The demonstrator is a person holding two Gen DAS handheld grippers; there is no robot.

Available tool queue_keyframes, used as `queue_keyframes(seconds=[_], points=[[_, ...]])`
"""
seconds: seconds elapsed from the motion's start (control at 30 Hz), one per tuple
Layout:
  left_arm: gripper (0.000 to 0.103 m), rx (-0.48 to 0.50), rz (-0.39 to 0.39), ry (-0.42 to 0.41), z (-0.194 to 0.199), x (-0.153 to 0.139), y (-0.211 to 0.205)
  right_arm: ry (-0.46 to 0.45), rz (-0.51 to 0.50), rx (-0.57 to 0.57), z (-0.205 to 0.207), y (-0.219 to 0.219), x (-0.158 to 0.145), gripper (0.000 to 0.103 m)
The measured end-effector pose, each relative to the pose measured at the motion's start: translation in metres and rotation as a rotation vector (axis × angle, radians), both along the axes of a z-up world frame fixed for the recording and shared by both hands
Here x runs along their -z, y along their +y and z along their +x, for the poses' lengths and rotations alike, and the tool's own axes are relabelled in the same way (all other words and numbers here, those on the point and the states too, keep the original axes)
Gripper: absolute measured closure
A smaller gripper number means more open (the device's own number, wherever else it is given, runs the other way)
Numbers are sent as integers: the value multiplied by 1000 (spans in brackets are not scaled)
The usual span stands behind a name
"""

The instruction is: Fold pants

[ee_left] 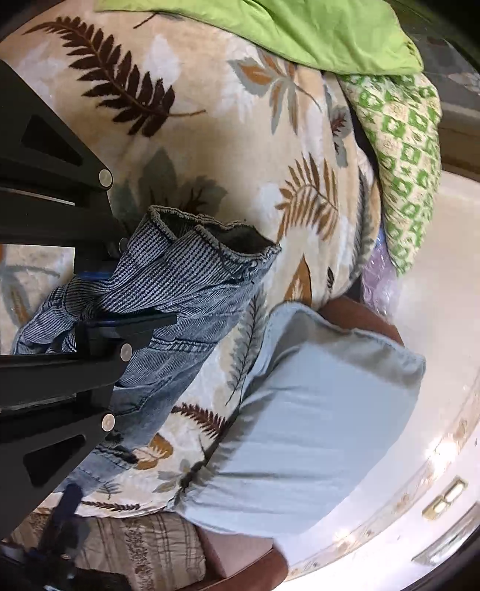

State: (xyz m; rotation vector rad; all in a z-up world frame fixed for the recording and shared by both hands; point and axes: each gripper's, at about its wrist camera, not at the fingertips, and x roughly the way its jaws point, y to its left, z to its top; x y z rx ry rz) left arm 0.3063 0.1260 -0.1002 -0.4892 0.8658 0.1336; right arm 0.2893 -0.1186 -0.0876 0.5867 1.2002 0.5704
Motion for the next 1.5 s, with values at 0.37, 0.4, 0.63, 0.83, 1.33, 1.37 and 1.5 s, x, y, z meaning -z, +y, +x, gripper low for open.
queue_keyframes(seconds=[0.37,0.4,0.63,0.83,1.33,1.37,1.5], points=[[91,354,419,-243,-49,-67,-138,-33,48,70,-9,-42,-13,27],[91,381,439,-260,-54,-69,-147,-37,52,72,-9,-46,-16,27],[91,489,433,-301,-79,-67,-178,-93,98,75,-10,-70,-43,27],[91,552,482,-320,-91,-68,-193,-177,111,-50,8,-58,-89,22],[91,675,515,-324,-101,-61,-208,-123,-375,-267,37,21,-76,92],[91,683,504,-330,-102,-64,-207,-125,-342,-236,31,10,-76,93],[91,727,481,-350,-111,-71,-210,-120,-231,-149,16,-24,-75,93]])
